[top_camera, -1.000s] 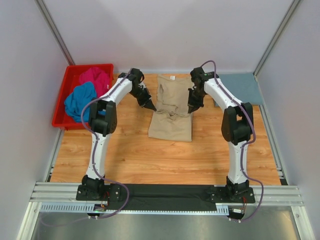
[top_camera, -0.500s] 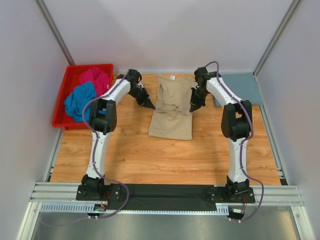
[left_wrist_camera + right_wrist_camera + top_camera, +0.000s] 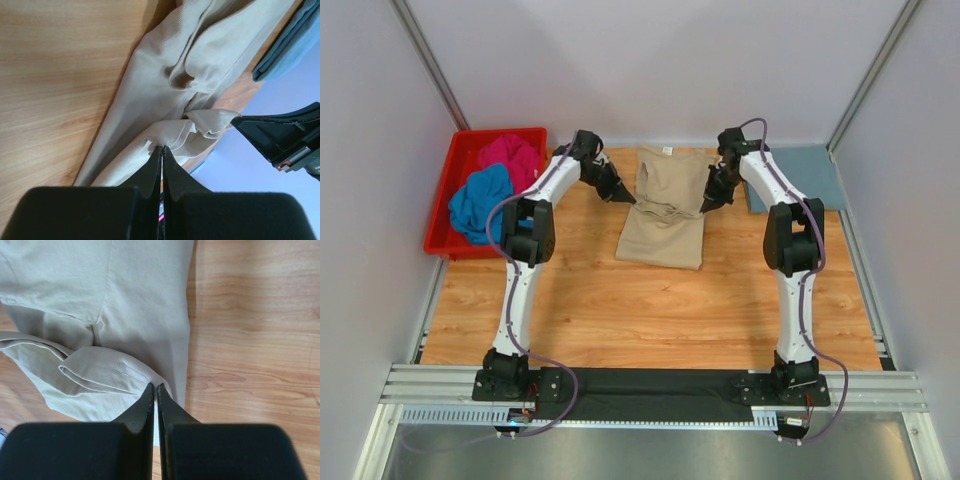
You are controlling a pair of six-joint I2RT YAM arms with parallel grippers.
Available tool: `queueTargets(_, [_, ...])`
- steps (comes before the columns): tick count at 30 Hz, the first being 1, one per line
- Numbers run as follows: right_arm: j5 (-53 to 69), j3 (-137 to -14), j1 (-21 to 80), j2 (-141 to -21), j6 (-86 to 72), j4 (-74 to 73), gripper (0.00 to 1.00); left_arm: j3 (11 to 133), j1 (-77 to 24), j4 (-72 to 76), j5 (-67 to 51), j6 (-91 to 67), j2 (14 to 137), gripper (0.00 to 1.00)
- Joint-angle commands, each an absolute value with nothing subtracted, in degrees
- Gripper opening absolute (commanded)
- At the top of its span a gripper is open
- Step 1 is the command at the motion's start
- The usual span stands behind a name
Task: Fold and stack the t-shirts
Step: Fold the tshirt
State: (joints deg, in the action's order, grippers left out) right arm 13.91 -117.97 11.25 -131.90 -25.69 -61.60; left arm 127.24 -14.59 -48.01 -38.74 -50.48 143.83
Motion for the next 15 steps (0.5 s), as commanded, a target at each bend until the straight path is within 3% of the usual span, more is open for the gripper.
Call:
queueTargets(1, [16.8, -120.9, 10.7, -133.0, -26.5, -58.5, 0.0, 129.5, -14.2, -44.3, -40.2, -53.3, 143.7, 0.0])
queueTargets(15, [18.4, -126.8, 7.6, -138.3, -27.4, -58.0, 0.0, 132.5, -12.5, -37.2, -38.2, -60.5, 147.5, 0.0])
